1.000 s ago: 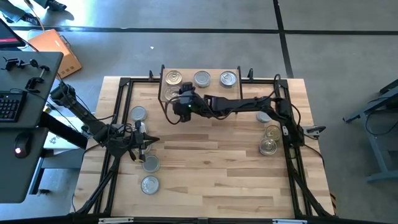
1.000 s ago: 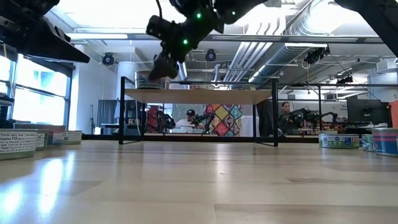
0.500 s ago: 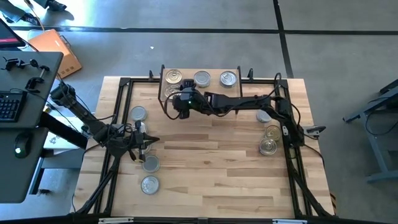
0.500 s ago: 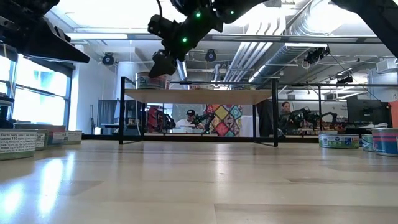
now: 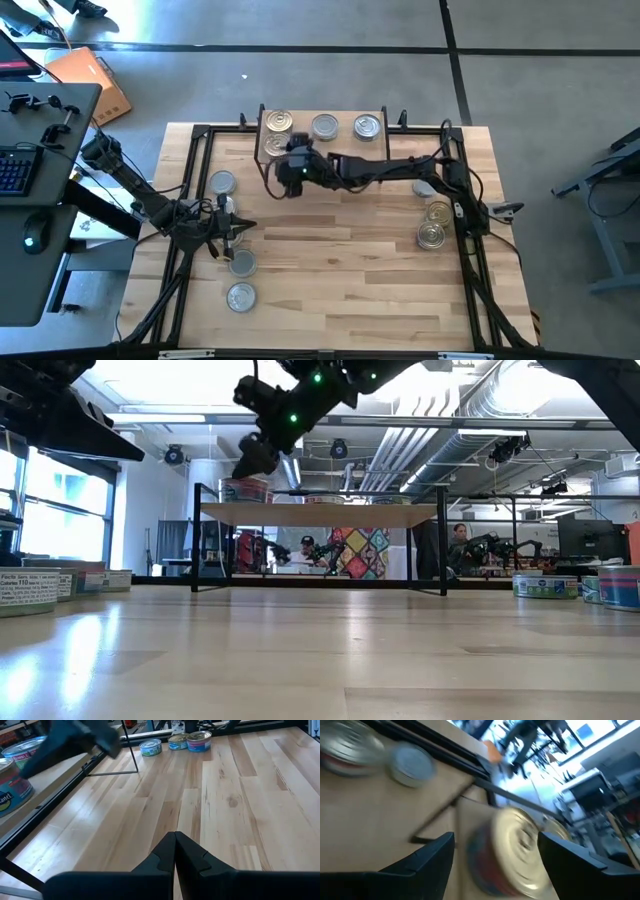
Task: Stack canned seafood by type on shelf
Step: Put the middle blue and pink tuna can on the shelf aligned with the other blue and pink tuna can, then put the bottom green and white tuna can on the shelf aligned with the other green and white tuna can
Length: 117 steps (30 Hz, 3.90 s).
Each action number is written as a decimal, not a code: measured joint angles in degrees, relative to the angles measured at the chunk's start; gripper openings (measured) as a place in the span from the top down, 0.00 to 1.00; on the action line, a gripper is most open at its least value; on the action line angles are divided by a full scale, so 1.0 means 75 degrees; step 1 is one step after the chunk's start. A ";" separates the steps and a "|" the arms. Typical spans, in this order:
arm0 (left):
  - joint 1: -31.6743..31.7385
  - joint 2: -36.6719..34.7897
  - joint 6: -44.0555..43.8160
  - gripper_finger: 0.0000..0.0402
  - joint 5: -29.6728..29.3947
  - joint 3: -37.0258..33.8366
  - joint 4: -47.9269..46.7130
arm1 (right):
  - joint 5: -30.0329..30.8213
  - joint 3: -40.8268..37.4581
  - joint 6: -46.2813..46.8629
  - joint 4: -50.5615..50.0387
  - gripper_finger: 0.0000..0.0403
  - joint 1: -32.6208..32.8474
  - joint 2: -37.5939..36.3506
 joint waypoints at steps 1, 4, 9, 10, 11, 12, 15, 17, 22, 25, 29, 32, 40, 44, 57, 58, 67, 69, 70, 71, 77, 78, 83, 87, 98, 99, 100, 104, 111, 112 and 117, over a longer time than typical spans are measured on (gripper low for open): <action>-0.0006 0.0000 -0.0001 1.00 0.0000 0.0000 0.0000 | -0.0082 0.0000 0.0016 -0.0008 0.31 0.0088 -0.0011; -0.0059 0.0000 -0.0080 1.00 0.0003 0.0000 -0.0023 | -0.0369 0.0000 0.0172 -0.0156 0.31 0.0388 -0.0034; -0.0242 0.0003 -0.0501 1.00 0.0005 0.0000 -0.0395 | -0.1618 -0.0012 0.0958 -0.1056 0.31 0.0798 -0.0039; -0.0274 0.0015 -0.0576 1.00 0.0005 0.0000 -0.0432 | -0.1967 -0.0053 0.1139 -0.1189 0.32 0.0858 -0.0039; -0.0307 0.0040 -0.0632 1.00 0.0003 0.0000 -0.0443 | -0.2285 -0.0149 0.1301 -0.1226 0.33 0.0907 -0.0045; -0.0344 0.0075 -0.0650 1.00 0.0003 0.0000 -0.0446 | -0.2621 -0.0286 0.1487 -0.1222 0.34 0.0945 -0.0051; -0.0438 0.0254 -0.0667 1.00 0.0003 0.0000 -0.0445 | -0.3451 -0.0882 0.2067 -0.0892 0.38 0.1038 -0.0048; -0.0473 0.0422 -0.0743 1.00 0.0004 0.0000 -0.0453 | -0.3627 -0.1402 0.2381 -0.0393 0.41 0.1161 -0.0048; -0.0474 0.0962 -0.1038 1.00 0.0006 0.0000 -0.0364 | -0.3661 -0.2842 0.3250 0.1693 0.46 0.1621 -0.0036; -0.0474 0.1358 -0.1266 1.00 0.0049 0.0000 -0.0240 | -0.3653 -0.3583 0.3791 0.3158 0.48 0.1914 -0.0039; -0.0481 0.1839 -0.1619 1.00 0.1292 0.0003 0.0036 | -0.3033 -0.4310 0.4293 0.4686 0.49 0.2320 -0.0039; -0.0671 0.1928 -0.2042 1.00 0.2993 0.0064 -0.0072 | -0.2139 -0.4675 0.4352 0.5315 0.49 0.2571 -0.0042; -0.1176 0.2124 -0.4318 1.00 0.3327 0.0157 -0.0613 | -0.1466 -0.4744 0.4061 0.5333 0.49 0.2768 -0.0039; -0.1096 0.2804 -0.4501 1.00 0.3128 0.0149 -0.0636 | -0.1463 -0.4597 0.4001 0.5324 0.49 0.2775 -0.0039; 0.0713 0.5356 -0.0641 1.00 0.1988 0.0126 0.4800 | -0.0748 -0.3565 0.3791 0.3530 0.49 0.2994 -0.0039; 0.0904 0.5464 -0.0126 1.00 0.1899 0.0139 0.5531 | -0.0633 -0.3487 0.3796 0.3369 0.49 0.3006 -0.0039; 0.1610 0.4882 -0.0091 1.00 0.3423 0.0137 0.4935 | -0.0657 -0.3357 0.4334 0.2168 0.49 0.3096 -0.0042; 0.1631 0.4691 -0.0699 1.00 0.3569 0.0139 0.3971 | -0.0935 -0.3358 0.4416 0.2032 0.49 0.3044 -0.0042; 0.1630 0.4634 -0.1005 1.00 0.3579 0.0140 0.3495 | -0.1057 -0.3360 0.4418 0.2033 0.49 0.3030 -0.0042; 0.1630 0.4600 -0.1292 1.00 0.3587 0.0140 0.3027 | -0.1138 -0.3360 0.4414 0.2047 0.49 0.3028 -0.0042; 0.1544 0.4564 -0.1714 1.00 0.3058 0.0152 0.2348 | -0.1194 -0.3360 0.4412 0.2112 0.49 0.2949 -0.0042; 0.1529 0.4556 -0.1671 1.00 0.2973 0.0149 0.2370 | -0.1199 -0.3360 0.4412 0.2116 0.49 0.2936 -0.0042; 0.1423 0.4375 -0.1762 1.00 0.2629 0.0140 0.2357 | -0.1201 -0.3360 0.4409 0.2110 0.49 0.2908 -0.0042; 0.1371 0.4167 -0.2042 1.00 0.2520 0.0140 0.2046 | -0.1244 -0.3366 0.4400 0.2107 0.49 0.2917 -0.0042; 0.1393 0.4287 -0.2710 1.00 0.2428 0.0015 0.1576 | -0.1482 -0.3369 0.4386 0.2208 0.49 0.2914 -0.0042; 0.1409 0.4287 -0.2710 1.00 0.2430 -0.0004 0.1593 | -0.1486 -0.3369 0.4349 0.2262 0.49 0.2914 -0.0042; 0.1446 0.4285 -0.2710 1.00 0.2441 -0.0018 0.1596 | -0.1489 -0.3369 0.4238 0.2317 0.49 0.2914 -0.0042; 0.1611 0.4287 -0.2710 1.00 0.2458 -0.0038 0.1565 | -0.1501 -0.3369 0.3272 0.2886 0.49 0.2914 0.0022; 0.1881 0.4287 -0.2513 1.00 0.2674 -0.0041 0.1547 | -0.1506 -0.3354 0.2416 0.3488 0.43 0.2850 0.0294; 0.1922 0.4287 -0.2490 1.00 0.2697 -0.0041 0.1537 | -0.1509 -0.3354 0.2321 0.3523 0.41 0.2829 0.0343; 0.2134 0.4293 -0.2307 1.00 0.2806 -0.0044 0.1500 | -0.1469 -0.3357 0.1852 0.3573 0.34 0.2715 0.0477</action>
